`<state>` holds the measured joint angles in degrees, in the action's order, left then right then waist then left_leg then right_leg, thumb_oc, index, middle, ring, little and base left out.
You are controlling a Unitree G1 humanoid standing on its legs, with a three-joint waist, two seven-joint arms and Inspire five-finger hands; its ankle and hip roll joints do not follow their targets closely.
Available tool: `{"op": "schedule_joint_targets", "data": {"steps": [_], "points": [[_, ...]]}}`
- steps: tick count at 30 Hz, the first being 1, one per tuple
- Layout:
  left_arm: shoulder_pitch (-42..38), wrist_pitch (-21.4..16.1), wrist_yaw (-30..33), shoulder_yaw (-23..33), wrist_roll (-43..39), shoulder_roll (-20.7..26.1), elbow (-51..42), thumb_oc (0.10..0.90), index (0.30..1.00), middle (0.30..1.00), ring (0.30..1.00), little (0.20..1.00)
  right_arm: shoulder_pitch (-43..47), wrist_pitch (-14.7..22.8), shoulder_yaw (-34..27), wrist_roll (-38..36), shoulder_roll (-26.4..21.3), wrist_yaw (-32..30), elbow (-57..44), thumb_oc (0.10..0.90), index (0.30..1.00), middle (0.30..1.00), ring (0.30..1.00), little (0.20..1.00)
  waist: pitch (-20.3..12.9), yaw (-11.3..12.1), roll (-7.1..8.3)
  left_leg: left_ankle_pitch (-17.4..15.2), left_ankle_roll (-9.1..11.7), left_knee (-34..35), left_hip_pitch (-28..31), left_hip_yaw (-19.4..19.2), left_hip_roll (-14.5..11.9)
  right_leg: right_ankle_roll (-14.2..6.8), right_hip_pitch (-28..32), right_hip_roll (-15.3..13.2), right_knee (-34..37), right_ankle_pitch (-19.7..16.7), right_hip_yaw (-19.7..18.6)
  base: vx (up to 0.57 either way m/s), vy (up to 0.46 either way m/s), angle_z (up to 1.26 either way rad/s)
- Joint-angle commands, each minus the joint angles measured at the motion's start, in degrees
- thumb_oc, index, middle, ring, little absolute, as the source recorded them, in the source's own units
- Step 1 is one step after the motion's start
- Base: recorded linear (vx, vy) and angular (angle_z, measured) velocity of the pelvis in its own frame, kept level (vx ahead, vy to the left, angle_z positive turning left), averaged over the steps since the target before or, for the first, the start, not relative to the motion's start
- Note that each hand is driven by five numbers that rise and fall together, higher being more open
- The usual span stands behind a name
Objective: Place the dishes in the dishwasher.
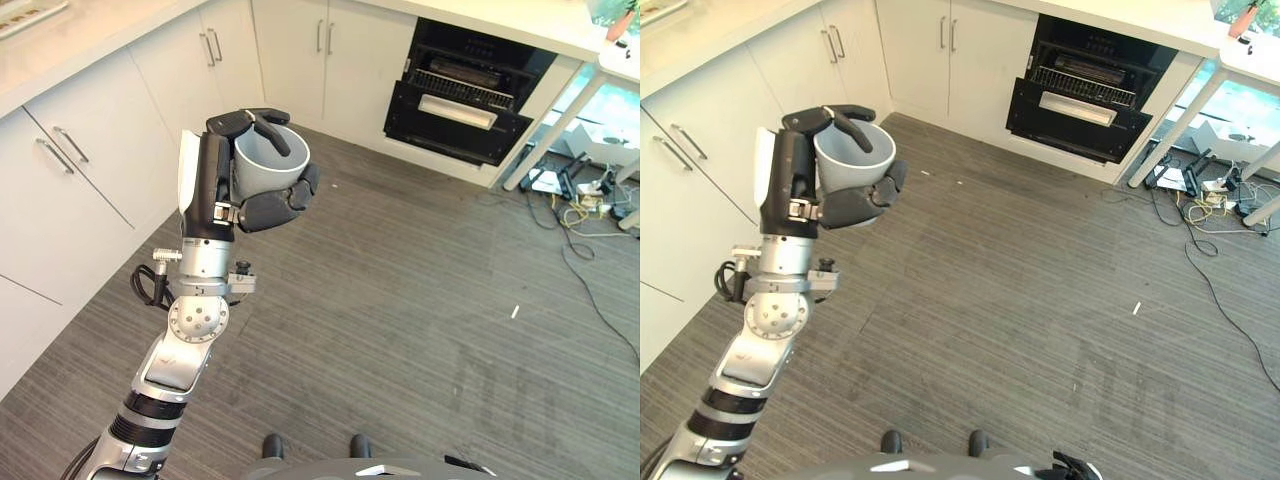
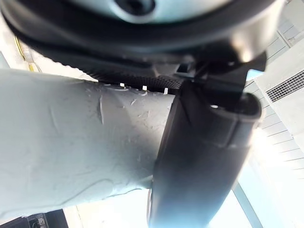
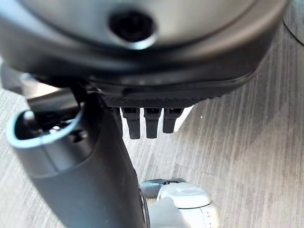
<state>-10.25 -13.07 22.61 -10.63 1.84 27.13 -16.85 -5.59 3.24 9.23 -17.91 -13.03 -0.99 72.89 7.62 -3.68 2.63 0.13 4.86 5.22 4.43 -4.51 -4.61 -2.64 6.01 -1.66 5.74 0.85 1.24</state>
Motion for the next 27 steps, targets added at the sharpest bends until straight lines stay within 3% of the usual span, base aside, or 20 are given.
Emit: {"op": "schedule_joint_targets", "data": {"steps": [1, 5, 6, 7, 8, 10, 11, 13, 14, 16, 19, 20, 21, 22, 23, 24, 25, 26, 27], "points": [[-10.35, -4.04, 0.48, -1.48, -1.02, -2.92, 0.64, 0.4, 0.3, 0.3, 0.3, 0.3, 3.73, 1.28, 4.09, -0.08, -1.52, -1.04, 2.56, 0.8, 0.9, 0.9, 0.9, 0.9, -2.39, -2.12, -0.66, 1.24, 0.41, -0.22, -0.33, -0.25, 2.03, -2.48, -2.63, 1.91, -0.75, -2.73, -0.69, 0.01, -0.083, -0.06], [-9.5, -3.84, 0.22, -1.13, -1.54, -3.09, 0.95, 0.4, 0.3, 0.3, 0.3, 0.3, 4.24, 1.68, 3.93, -0.7, -1.98, -1.19, 2.27, 0.8, 0.9, 0.9, 0.9, 0.9, -1.52, -1.8, -0.12, 0.07, 0.96, -2.85, -0.38, -0.35, 1.55, -2.0, -2.17, 2.24, -1.11, -2.1, -0.38, 0.04, -0.099, 0.05], [-8.72, -4.33, 0.26, -0.62, -2.65, -3.26, 0.94, 0.4, 0.3, 0.3, 0.3, 0.3, 4.62, 2.34, 3.61, -1.01, -2.65, -1.48, 0.93, 0.8, 0.9, 0.9, 0.9, 0.9, 0.43, -1.23, 0.34, -0.08, 2.01, -12.39, -3.27, -0.28, 0.51, -1.48, -1.53, 2.42, -1.49, -1.29, -0.36, 0.03, -0.12, 0.03], [-8.71, -4.32, 0.21, -0.59, -2.7, -3.25, 0.88, 0.4, 0.3, 0.3, 0.3, 0.3, 4.63, 2.33, 3.58, -1.01, -2.65, -1.49, 0.9, 0.8, 0.9, 0.9, 0.9, 0.9, 0.49, -1.29, 0.29, -0.45, 2.1, -13.29, -3.77, -0.15, 0.4, -1.42, -1.58, 2.5, -1.51, -1.32, -0.28, 0.09, -0.211, 0.1], [-7.92, -4.45, -0.02, 0.08, -2.86, -3.35, 0.65, 0.4, 0.3, 0.3, 0.3, 0.3, 4.42, 2.43, 3.99, -0.27, -3.34, -1.32, 0.37, 0.8, 0.9, 0.9, 0.9, 0.9, 2.29, 0.29, 1.48, 2.65, 3.24, -26.3, -9.13, 0.61, 0.6, -0.6, 0.15, 2.11, -1.47, -1.12, -0.36, 0.06, -0.132, 0.16], [-7.5, -4.57, -0.21, 0.2, -3.31, -3.24, 0.45, 0.4, 0.3, 0.3, 0.3, 0.3, 4.66, 2.26, 4.09, -0.08, -3.45, -1.35, 0.31, 0.8, 0.9, 0.9, 0.9, 0.9, 2.98, 1.09, 1.89, 3.29, 3.47, -30.63, -12.05, 1.3, 1.35, -0.37, 0.98, 1.89, -1.37, -0.86, -0.28, 0.14, -0.1, 0.24], [-6.73, -4.7, -0.44, 0.41, -3.78, -3.09, 0.06, 0.4, 0.3, 0.3, 0.3, 0.3, 4.77, 1.87, 4.31, 0.31, -3.37, -1.37, 0.48, 0.8, 0.9, 0.9, 0.9, 0.9, 3.38, 1.9, 2.02, 3.44, 3.13, -29.43, -14.46, 0.0, 1.78, -0.44, 2.07, 1.56, -1.0, -0.32, -0.04, 0.37, 0.004, 0.26], [-5.05, -4.71, -0.93, 1.4, -4.08, -2.55, -0.16, 0.4, 0.3, 0.3, 0.3, 0.3, 4.56, 1.21, 4.45, 1.26, -3.28, -1.33, 1.26, 0.8, 0.9, 0.9, 0.9, 0.9, 2.71, 3.31, 1.55, 2.26, 1.5, -19.56, -17.44, -3.8, 1.51, -1.09, 4.27, 1.55, -0.74, 1.32, 0.43, 0.56, 0.133, 0.25], [-3.95, -4.65, -1.2, 2.06, -3.88, -2.43, -0.85, 0.4, 0.3, 0.3, 0.3, 0.3, 4.13, 0.86, 4.99, 2.63, -3.06, -1.16, 1.45, 0.8, 0.9, 0.9, 0.9, 0.9, 1.93, 4.86, 0.92, 4.67, 1.06, -10.33, -20.21, -4.89, 0.95, -1.64, 6.28, 1.85, -0.74, 3.17, -0.53, 0.65, 0.192, 0.34], [-2.61, -4.47, -1.37, 2.75, -3.8, -2.57, -1.62, 0.4, 0.3, 0.3, 0.3, 0.3, 3.86, 0.59, 5.48, 3.62, -2.93, -1.36, 1.6, 0.8, 0.9, 0.9, 0.9, 0.9, 1.04, 6.93, 1.19, 7.85, 1.21, -1.96, -22.45, -4.9, 1.01, -1.93, 9.0, 1.15, -0.74, 5.23, -1.96, 0.6, 0.156, 0.2], [-1.35, -4.06, -1.18, 3.26, -3.67, -2.91, -2.11, 0.4, 0.3, 0.3, 0.3, 0.3, 4.17, 0.26, 6.04, 4.49, -2.42, -1.63, 2.11, 0.8, 0.9, 0.9, 0.9, 0.9, -0.12, 8.23, 2.15, 9.4, 1.71, -0.33, -26.02, -5.91, -0.27, -2.14, 11.71, 0.05, -0.74, 6.14, -3.31, 0.52, 0.14, -0.47], [0.66, -3.6, -1.48, 4.07, -3.99, -2.99, -2.67, 0.4, 0.3, 0.3, 0.3, 0.3, 3.09, 0.03, 5.53, 5.25, -1.45, -1.09, 2.7, 0.8, 0.9, 0.9, 0.9, 0.9, -1.86, 8.88, 2.58, 10.92, 0.33, -1.23, -24.98, -8.91, -0.5, -3.09, 14.72, 0.16, -3.33, 5.51, -4.25, 0.47, 0.168, -0.43], [1.06, -3.49, -1.57, 4.09, -4.05, -2.94, -2.94, 0.4, 0.3, 0.3, 0.3, 0.3, 2.83, 0.05, 5.59, 5.31, -1.41, -1.09, 2.66, 0.8, 0.9, 0.9, 0.9, 0.9, -1.91, 9.14, 2.78, 10.76, 0.26, -1.2, -24.66, -9.26, -0.43, -3.2, 14.77, -0.11, -3.56, 5.69, -4.49, 0.62, 0.194, -0.52], [0.83, -3.35, -2.07, 3.76, -3.66, -2.55, -3.54, 0.4, 0.3, 0.3, 0.3, 0.3, 2.27, 0.01, 5.67, 5.4, -1.01, -1.02, 2.7, 0.8, 0.9, 0.9, 0.9, 0.9, -1.83, 9.68, 3.34, 13.42, -0.05, -1.14, -24.06, -9.67, -0.26, -3.83, 14.5, -0.97, -5.93, 4.22, -3.74, 0.32, 0.108, -0.63], [0.71, -3.36, -2.31, 3.28, -3.32, -1.99, -3.7, 0.4, 0.3, 0.3, 0.3, 0.3, 2.03, -0.07, 5.98, 5.64, -0.84, -1.04, 2.61, 0.8, 0.9, 0.9, 0.9, 0.9, -1.86, 9.91, 3.75, 13.93, -0.71, -1.31, -23.12, -9.16, 0.35, -4.54, 13.65, -1.33, -8.41, 2.53, -3.68, 0.66, 0.248, -0.66], [-0.53, -3.09, -2.77, 2.21, -2.73, -1.12, -4.36, 0.4, 0.3, 0.3, 0.3, 0.3, 1.83, -0.1, 6.63, 6.39, -0.37, -0.71, 2.5, 0.8, 0.9, 0.9, 0.9, 0.9, -2.79, 9.97, 5.97, 12.09, -2.93, -1.53, -20.67, -8.0, 4.21, -9.44, 11.13, -2.39, -18.57, -8.96, -4.24, 0.5, 0.226, -0.33], [-0.57, -3.09, -2.76, 2.21, -2.73, -1.07, -4.36, 0.4, 0.3, 0.3, 0.3, 0.3, 1.86, -0.1, 6.62, 6.4, -0.32, -0.71, 2.51, 0.8, 0.9, 0.9, 0.9, 0.9, -2.88, 10.22, 5.82, 12.3, -2.92, -1.41, -20.76, -8.16, 3.89, -9.43, 10.91, -2.2, -18.45, -9.25, -4.54, 0.55, 0.235, 0.08], [-1.36, -2.79, -2.99, 1.46, -2.29, -0.32, -4.83, 0.4, 0.3, 0.3, 0.3, 0.3, 1.99, 0.06, 6.86, 6.67, 0.05, -0.75, 2.41, 0.8, 0.9, 0.9, 0.9, 0.9, -2.81, 10.01, 5.81, 10.94, -3.77, -1.29, -18.65, -7.26, 4.78, -10.72, 8.51, -2.04, -25.11, -15.48, -4.88, 0.7, 0.316, 0.4], [-2.31, -2.39, -3.98, 0.15, -2.73, 0.56, -5.82, 0.4, 0.3, 0.3, 0.3, 0.3, 1.57, -0.1, 6.17, 6.27, 0.36, -0.7, 1.96, 0.8, 0.9, 0.9, 0.9, 0.9, -1.7, 8.26, 3.44, 7.76, -5.15, -0.93, -13.19, -5.43, 4.16, -11.04, 3.57, -0.53, -39.86, -19.75, -3.63, 0.69, 0.312, 0.47]]}}
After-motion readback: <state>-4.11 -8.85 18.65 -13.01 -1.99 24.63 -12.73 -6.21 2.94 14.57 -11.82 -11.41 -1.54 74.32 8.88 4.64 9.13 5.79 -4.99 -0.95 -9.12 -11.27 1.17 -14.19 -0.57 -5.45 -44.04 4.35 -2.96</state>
